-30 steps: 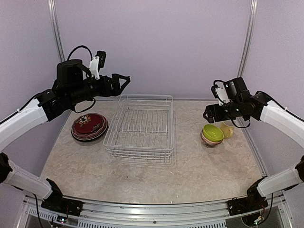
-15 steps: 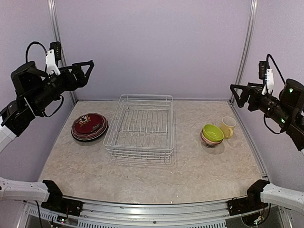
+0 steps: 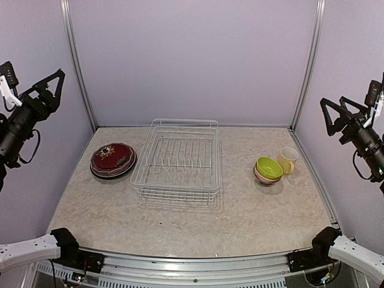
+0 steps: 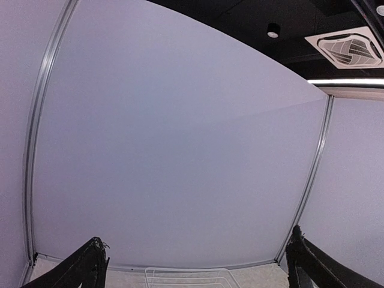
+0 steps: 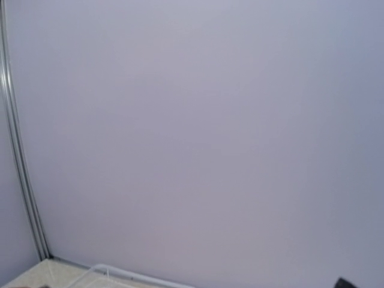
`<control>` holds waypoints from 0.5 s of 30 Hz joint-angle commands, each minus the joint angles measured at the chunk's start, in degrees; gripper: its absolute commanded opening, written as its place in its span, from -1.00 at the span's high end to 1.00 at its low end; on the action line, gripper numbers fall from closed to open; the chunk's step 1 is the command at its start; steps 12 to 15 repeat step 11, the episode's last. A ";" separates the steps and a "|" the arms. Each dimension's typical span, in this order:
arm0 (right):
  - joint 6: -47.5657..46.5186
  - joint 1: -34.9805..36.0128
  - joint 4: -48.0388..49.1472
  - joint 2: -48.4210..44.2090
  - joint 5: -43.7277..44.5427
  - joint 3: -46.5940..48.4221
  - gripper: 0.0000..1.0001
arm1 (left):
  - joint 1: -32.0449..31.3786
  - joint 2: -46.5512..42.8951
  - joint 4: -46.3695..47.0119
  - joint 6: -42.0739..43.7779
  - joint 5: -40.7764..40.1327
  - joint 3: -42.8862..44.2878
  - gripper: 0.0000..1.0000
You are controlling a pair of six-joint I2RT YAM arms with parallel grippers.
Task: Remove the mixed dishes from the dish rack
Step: Reset both arms
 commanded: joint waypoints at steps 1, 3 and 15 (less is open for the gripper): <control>-1.00 -0.53 2.74 -1.81 0.59 -1.41 -1.00 | 0.39 -3.09 0.56 2.28 -1.11 -1.08 -0.98; -0.99 -0.53 3.11 -2.37 1.36 -1.63 -0.99 | 0.34 -4.27 0.44 2.77 -1.15 -1.05 -0.98; -1.83 -0.53 2.93 -2.85 2.97 -2.79 -0.99 | 0.47 -5.88 0.29 3.48 -1.47 -1.01 -0.98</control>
